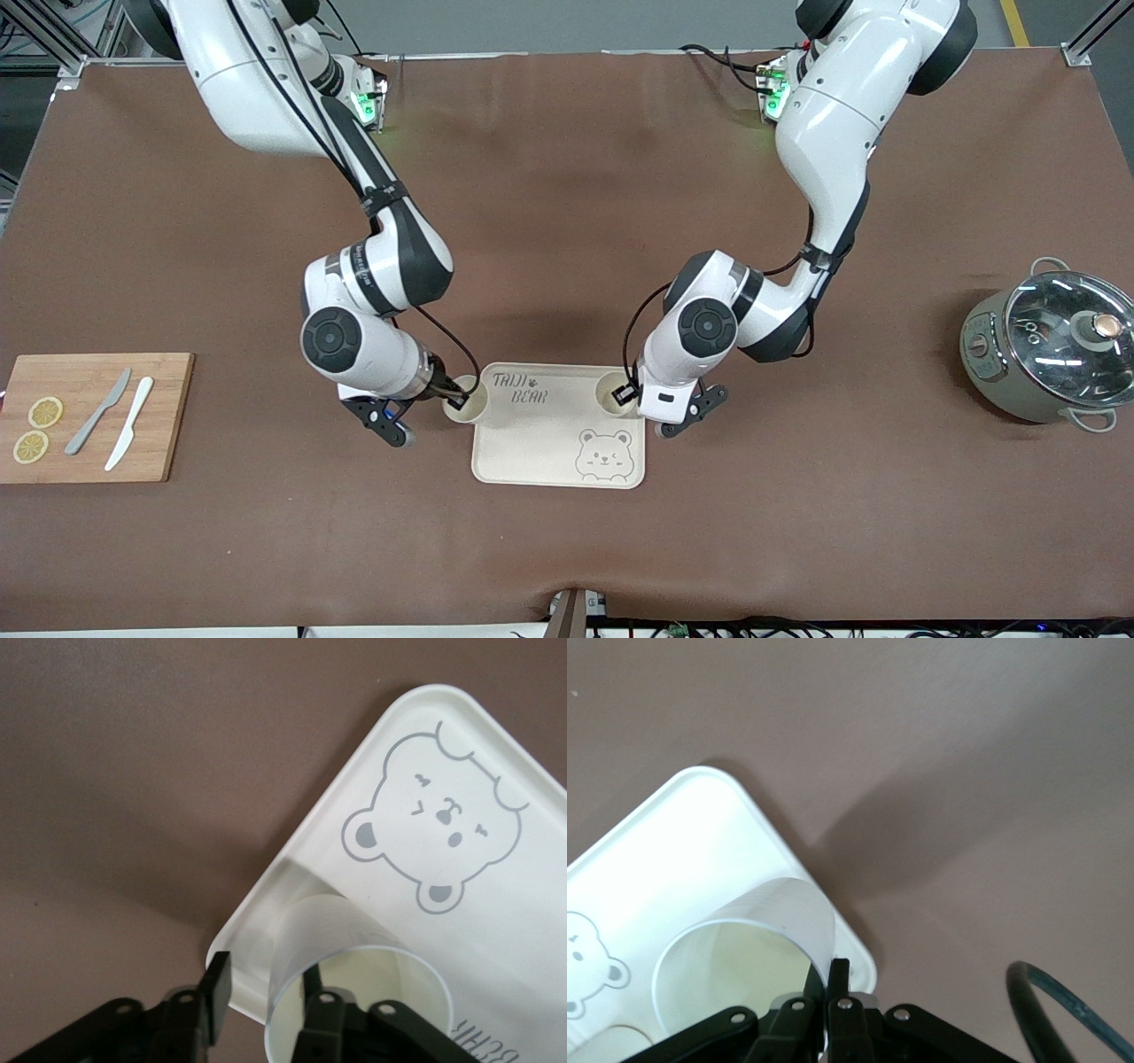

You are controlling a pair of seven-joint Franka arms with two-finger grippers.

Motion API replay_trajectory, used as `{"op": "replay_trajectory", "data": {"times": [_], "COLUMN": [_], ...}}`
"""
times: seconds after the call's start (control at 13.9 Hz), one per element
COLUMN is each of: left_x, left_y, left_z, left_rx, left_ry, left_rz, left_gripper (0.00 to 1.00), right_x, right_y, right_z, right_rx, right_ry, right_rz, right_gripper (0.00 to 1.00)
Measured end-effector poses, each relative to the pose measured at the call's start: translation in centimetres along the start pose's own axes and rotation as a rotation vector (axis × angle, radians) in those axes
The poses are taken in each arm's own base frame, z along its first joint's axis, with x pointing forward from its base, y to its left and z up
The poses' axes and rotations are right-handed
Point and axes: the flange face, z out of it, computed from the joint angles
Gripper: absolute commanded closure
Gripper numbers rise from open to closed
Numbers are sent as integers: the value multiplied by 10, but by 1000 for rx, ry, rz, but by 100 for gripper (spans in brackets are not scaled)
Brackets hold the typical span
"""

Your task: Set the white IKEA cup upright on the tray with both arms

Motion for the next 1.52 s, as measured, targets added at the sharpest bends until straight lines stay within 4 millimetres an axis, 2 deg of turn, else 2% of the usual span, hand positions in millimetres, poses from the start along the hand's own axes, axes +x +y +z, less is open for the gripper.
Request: {"op": "replay_trajectory", "data": {"times": [0.22,0.29,0.36,0.51,0.65,0.79,0.87,1.01,1.15,1.3,1.37,1.52], "left_x": [0,1,3,15,25,28,31,45,67,82,88,95], "left_y": [1,0,-3,-11,-19,-27,-32,-50,-73,-92,-100,-118], "left_z": [-26,-42,-59,-91,-111,-123,-130,-150,-178,-209,-225,-258], "left_rx": [47,69,88,99,108,136,155,191,209,210,209,213], "left_ry": [6,15,21,29,30,15,4,-21,-35,-30,-24,-17], "left_rz": [53,85,113,161,205,247,279,346,382,391,389,387], "left_gripper": [0,0,0,0,0,0,0,0,0,0,0,0], "right_x": [-19,-23,-26,-27,-28,-27,-28,-27,-15,8,16,23], "right_y": [-12,-13,-14,-16,-17,-22,-26,-31,-25,-14,-4,24], "right_z": [30,39,48,47,48,34,21,-12,-51,-105,-138,-201], "right_rx": [7,0,-5,-1,-2,-8,-20,-61,-97,-77,-60,-58], "right_ry": [9,7,5,8,7,0,-10,-37,-62,-58,-51,-61], "right_rz": [12,10,7,3,0,-4,-8,-14,0,29,42,5], "right_gripper": [100,66,1,0,0,0,0,0,0,0,0,0]}}
